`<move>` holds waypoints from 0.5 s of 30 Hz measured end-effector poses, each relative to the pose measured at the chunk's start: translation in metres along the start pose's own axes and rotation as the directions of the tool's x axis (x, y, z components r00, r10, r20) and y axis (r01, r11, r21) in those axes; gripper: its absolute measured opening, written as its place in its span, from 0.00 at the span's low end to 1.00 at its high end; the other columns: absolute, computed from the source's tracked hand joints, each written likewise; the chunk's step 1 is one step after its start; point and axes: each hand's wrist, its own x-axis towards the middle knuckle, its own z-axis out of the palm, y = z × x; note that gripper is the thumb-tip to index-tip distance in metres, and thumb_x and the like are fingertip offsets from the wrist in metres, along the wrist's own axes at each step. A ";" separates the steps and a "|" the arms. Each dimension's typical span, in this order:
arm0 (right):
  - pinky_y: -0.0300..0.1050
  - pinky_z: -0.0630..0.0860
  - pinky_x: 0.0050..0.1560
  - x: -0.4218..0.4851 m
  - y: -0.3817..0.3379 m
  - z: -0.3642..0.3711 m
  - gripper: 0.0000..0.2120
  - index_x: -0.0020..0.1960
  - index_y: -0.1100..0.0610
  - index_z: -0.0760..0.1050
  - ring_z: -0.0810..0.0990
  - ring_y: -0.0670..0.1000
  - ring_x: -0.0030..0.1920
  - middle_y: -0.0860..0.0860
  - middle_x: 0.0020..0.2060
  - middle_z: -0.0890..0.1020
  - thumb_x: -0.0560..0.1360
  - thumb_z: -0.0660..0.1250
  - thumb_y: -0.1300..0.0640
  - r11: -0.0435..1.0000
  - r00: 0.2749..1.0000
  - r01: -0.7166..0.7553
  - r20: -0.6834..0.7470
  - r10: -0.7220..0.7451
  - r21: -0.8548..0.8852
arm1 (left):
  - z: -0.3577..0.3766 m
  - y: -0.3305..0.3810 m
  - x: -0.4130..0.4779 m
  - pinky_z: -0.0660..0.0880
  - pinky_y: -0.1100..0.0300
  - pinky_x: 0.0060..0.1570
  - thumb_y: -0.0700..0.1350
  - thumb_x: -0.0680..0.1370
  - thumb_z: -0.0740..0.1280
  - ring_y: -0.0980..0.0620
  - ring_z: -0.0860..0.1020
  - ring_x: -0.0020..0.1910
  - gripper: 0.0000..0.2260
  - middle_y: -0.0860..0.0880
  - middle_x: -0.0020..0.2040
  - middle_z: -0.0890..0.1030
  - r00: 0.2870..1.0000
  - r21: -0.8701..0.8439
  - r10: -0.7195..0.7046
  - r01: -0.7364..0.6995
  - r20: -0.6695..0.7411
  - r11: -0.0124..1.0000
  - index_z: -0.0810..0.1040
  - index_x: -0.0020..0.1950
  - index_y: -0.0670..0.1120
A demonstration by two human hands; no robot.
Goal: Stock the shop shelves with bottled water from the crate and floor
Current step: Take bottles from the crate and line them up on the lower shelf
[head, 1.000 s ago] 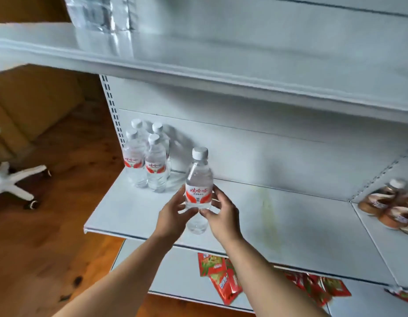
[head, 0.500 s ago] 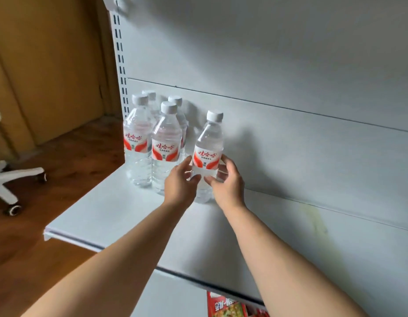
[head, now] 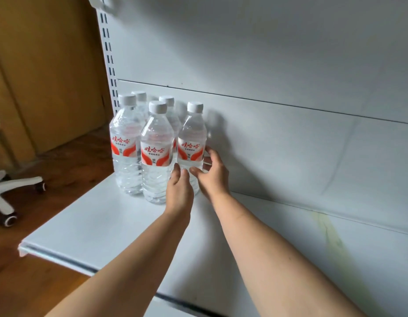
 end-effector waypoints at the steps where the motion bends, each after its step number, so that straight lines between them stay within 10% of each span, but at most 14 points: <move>1: 0.40 0.73 0.59 0.002 0.001 0.002 0.29 0.66 0.54 0.70 0.78 0.52 0.54 0.55 0.57 0.79 0.68 0.72 0.66 1.000 1.000 0.000 -0.002 -0.001 -0.005 | 0.001 0.000 0.001 0.54 0.62 0.69 0.45 0.82 0.52 0.54 0.57 0.74 0.21 0.51 0.76 0.59 1.000 0.010 0.002 -0.002 -0.001 1.000 0.56 0.76 0.46; 15: 0.47 0.73 0.60 0.015 0.003 0.007 0.25 0.62 0.57 0.71 0.77 0.55 0.57 0.55 0.57 0.79 0.67 0.74 0.62 0.994 0.999 -0.041 0.014 0.042 -0.098 | 0.009 -0.003 0.004 0.53 0.52 0.74 0.55 0.82 0.48 0.50 0.57 0.75 0.23 0.47 0.75 0.60 0.992 0.058 -0.094 0.099 -0.083 0.993 0.58 0.75 0.47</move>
